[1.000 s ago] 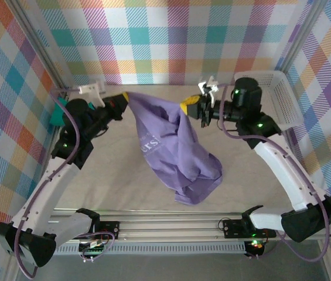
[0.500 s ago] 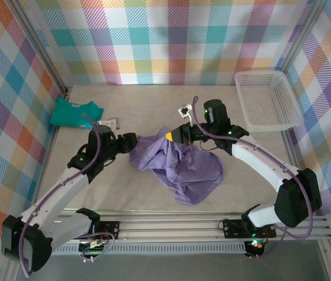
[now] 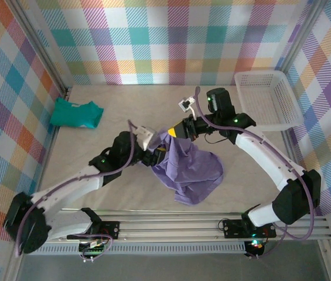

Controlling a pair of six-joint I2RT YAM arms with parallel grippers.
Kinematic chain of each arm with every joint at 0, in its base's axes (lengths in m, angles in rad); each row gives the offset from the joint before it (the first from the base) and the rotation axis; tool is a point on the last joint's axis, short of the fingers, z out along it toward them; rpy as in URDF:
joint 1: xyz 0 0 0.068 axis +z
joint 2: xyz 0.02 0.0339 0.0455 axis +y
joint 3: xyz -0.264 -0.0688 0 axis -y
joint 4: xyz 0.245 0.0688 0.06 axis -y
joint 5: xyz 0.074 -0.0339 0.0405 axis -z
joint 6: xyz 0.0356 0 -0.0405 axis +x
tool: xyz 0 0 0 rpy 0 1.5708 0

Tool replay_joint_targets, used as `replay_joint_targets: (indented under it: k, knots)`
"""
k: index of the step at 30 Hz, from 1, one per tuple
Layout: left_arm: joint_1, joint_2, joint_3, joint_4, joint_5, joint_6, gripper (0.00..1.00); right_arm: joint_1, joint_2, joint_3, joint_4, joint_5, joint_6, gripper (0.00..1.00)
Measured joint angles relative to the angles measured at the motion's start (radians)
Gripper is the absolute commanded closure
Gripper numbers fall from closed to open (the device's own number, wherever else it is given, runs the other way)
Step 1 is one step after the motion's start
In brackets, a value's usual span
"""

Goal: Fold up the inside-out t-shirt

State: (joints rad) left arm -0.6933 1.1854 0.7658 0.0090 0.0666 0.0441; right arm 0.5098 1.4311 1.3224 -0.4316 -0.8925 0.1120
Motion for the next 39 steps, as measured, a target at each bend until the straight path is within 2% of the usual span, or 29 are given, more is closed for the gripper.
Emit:
replay_joint_targets:
  k: [3,6,7,9,11,14,15,16,17,21,24,25,27,30,31,33,34,36,39]
  knots:
    - [0.0,0.149,0.124,0.003,0.027,0.021,0.59,-0.018,0.004,0.0,-0.051,-0.014,-0.041,1.0]
    - [0.002,0.241,0.244,-0.011,0.083,0.009,0.95,-0.061,0.001,-0.005,-0.092,0.012,-0.068,1.0]
    - [0.006,0.246,0.262,-0.013,0.113,-0.003,1.0,-0.083,-0.005,-0.012,-0.1,0.04,-0.074,1.0]
    - [0.015,0.243,0.278,-0.023,0.169,-0.031,1.0,-0.111,-0.021,-0.029,-0.114,0.136,-0.067,0.78]
    - [0.023,0.242,0.295,-0.053,0.235,-0.084,1.0,-0.116,-0.04,-0.046,-0.116,0.323,-0.028,0.58]
    - [0.042,0.242,0.325,-0.132,0.314,-0.175,1.0,-0.07,-0.125,-0.167,-0.027,0.549,0.003,0.45]
    - [0.044,0.242,0.336,-0.159,0.331,-0.201,1.0,-0.043,-0.166,-0.224,0.003,0.582,0.005,0.41]
    - [0.047,0.242,0.349,-0.188,0.35,-0.235,1.0,-0.008,-0.218,-0.297,0.048,0.6,0.002,0.29]
    - [0.048,0.242,0.359,-0.214,0.365,-0.263,1.0,0.021,-0.267,-0.365,0.089,0.603,0.0,0.23]
    - [0.048,0.239,0.37,-0.286,0.403,-0.329,1.0,0.114,-0.369,-0.539,0.237,0.589,-0.027,0.19]
    - [0.048,0.238,0.371,-0.33,0.417,-0.349,1.0,0.155,-0.361,-0.588,0.323,0.603,-0.031,0.24]
    - [0.048,0.237,0.371,-0.341,0.422,-0.351,1.0,0.163,-0.344,-0.588,0.345,0.619,-0.035,0.34]
    - [0.048,0.227,0.371,-0.359,0.427,-0.351,1.0,0.165,-0.298,-0.573,0.378,0.659,-0.048,0.61]
    - [0.051,0.196,0.368,-0.374,0.43,-0.351,1.0,0.152,-0.228,-0.526,0.387,0.661,-0.065,0.93]
    - [0.056,0.18,0.365,-0.374,0.43,-0.35,1.0,0.143,-0.215,-0.514,0.387,0.638,-0.07,1.0]
    - [0.064,0.141,0.355,-0.373,0.421,-0.349,1.0,0.107,-0.198,-0.486,0.383,0.523,-0.071,1.0]
    - [0.07,0.126,0.35,-0.373,0.407,-0.348,0.94,0.085,-0.195,-0.475,0.385,0.455,-0.065,1.0]
    - [0.078,0.095,0.343,-0.376,0.315,-0.337,0.7,0.041,-0.195,-0.463,0.409,0.297,-0.03,1.0]
    - [0.072,0.073,0.341,-0.394,0.117,-0.322,0.54,0.013,-0.189,-0.464,0.482,0.13,0.068,1.0]
